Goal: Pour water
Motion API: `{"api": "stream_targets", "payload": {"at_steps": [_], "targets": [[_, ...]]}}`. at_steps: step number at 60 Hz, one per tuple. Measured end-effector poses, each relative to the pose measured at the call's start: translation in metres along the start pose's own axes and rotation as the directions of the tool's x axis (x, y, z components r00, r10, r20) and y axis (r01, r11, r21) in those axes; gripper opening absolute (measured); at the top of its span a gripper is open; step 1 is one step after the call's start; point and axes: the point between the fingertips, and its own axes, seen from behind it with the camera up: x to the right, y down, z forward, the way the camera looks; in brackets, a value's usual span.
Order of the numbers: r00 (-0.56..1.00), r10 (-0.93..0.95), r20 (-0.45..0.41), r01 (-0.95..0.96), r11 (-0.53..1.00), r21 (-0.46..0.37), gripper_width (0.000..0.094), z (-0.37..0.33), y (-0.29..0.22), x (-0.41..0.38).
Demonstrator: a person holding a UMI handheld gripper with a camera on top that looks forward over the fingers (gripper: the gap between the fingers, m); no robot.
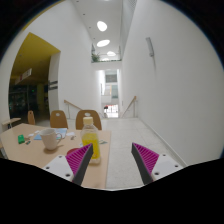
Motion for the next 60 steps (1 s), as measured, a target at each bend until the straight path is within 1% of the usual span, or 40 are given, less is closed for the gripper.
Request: {"api": "stream_targets", "payload": {"at_steps": [6, 7, 14, 21, 25, 26, 29, 32, 34, 37, 39, 42, 47, 52, 56, 60], "targets": [[0.999, -0.015, 0.036, 0.015, 1.0, 0.009, 0.0844, 0.047, -0.005, -0.045], [0.999, -0.017, 0.038, 0.017, 1.0, 0.008, 0.0843, 0.044, -0.01, -0.039], [1.0, -0.017, 0.022, 0.017, 1.0, 0.012, 0.0845, 0.097, -0.006, -0.072], [1.0, 0.003, 0.016, -0.003, 1.0, 0.016, 0.0846, 0.129, -0.004, -0.084], [1.0, 0.006, 0.011, -0.007, 1.0, 0.031, 0.0824, 0.141, -0.009, -0.085], [1.0, 0.006, 0.008, -0.006, 1.0, 0.031, 0.0805, 0.143, -0.009, -0.086], [1.0, -0.007, -0.003, 0.007, 0.999, 0.032, 0.0489, 0.149, -0.008, -0.085], [0.999, 0.007, -0.036, -0.005, 0.999, 0.054, 0.0485, 0.15, -0.007, -0.084], [0.999, 0.008, -0.054, -0.005, 0.998, 0.059, 0.0453, 0.15, -0.006, -0.082], [0.998, -0.002, -0.06, 0.006, 0.998, 0.056, 0.0388, 0.151, -0.006, -0.084], [0.998, -0.005, -0.065, 0.008, 0.999, 0.052, 0.0361, 0.148, -0.006, -0.082], [0.996, -0.03, -0.082, 0.034, 0.998, 0.048, 0.0344, 0.151, -0.005, -0.084], [0.98, -0.156, -0.126, 0.16, 0.987, 0.027, 0.0343, 0.148, -0.011, -0.087], [0.887, -0.417, -0.197, 0.425, 0.905, -0.001, 0.0343, 0.149, -0.033, -0.099], [0.72, -0.647, -0.251, 0.661, 0.749, -0.033, 0.0343, 0.149, -0.064, -0.119], [0.451, -0.847, -0.28, 0.866, 0.491, -0.09, 0.0339, 0.151, -0.089, -0.15]]}}
